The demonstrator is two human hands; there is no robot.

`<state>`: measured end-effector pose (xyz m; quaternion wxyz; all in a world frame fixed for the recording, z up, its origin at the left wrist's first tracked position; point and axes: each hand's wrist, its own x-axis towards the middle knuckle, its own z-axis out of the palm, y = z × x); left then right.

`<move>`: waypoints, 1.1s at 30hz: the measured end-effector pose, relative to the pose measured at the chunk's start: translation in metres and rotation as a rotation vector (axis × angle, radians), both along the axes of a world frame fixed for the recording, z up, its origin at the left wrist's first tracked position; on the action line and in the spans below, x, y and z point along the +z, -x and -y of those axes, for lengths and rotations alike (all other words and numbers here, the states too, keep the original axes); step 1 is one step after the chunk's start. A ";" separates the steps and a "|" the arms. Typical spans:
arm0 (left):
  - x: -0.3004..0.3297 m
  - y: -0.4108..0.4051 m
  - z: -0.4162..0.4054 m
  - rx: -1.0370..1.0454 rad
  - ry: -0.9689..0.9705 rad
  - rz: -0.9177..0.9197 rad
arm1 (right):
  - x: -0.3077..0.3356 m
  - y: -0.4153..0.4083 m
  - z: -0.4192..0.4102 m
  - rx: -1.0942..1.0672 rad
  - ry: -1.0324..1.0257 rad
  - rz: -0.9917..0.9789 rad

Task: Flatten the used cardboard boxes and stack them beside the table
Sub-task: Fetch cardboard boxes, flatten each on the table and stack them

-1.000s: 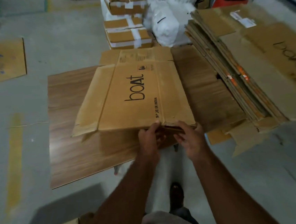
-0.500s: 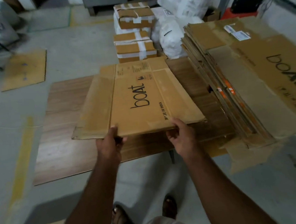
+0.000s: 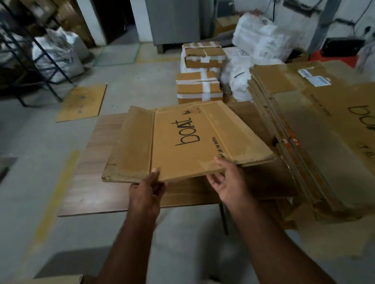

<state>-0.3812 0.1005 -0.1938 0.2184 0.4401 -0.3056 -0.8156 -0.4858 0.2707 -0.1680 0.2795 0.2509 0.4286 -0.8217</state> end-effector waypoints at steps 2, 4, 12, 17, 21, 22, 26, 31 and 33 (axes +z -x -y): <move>0.009 -0.008 -0.010 -0.012 0.012 -0.029 | 0.008 -0.004 -0.009 0.015 0.014 -0.040; 0.019 -0.019 -0.021 -0.022 0.024 -0.061 | 0.017 -0.012 -0.018 0.027 0.037 -0.067; 0.035 -0.043 -0.095 -0.082 0.032 -0.186 | 0.039 -0.049 -0.099 -0.015 0.029 -0.225; 0.039 -0.051 -0.152 -0.087 0.067 -0.279 | 0.053 -0.060 -0.169 -0.088 0.030 -0.312; 0.045 -0.038 -0.189 -0.108 0.058 -0.325 | 0.062 -0.051 -0.211 -0.112 0.016 -0.318; 0.047 -0.030 -0.199 -0.119 0.044 -0.319 | 0.064 -0.045 -0.224 -0.123 0.022 -0.326; 0.055 0.011 -0.253 -0.183 0.026 -0.313 | 0.069 -0.011 -0.283 -0.158 0.057 -0.375; 0.047 0.091 -0.344 -0.232 0.085 -0.347 | 0.062 0.058 -0.386 -0.184 0.043 -0.362; 0.042 0.124 -0.391 -0.245 0.080 -0.353 | 0.057 0.092 -0.435 -0.189 0.010 -0.361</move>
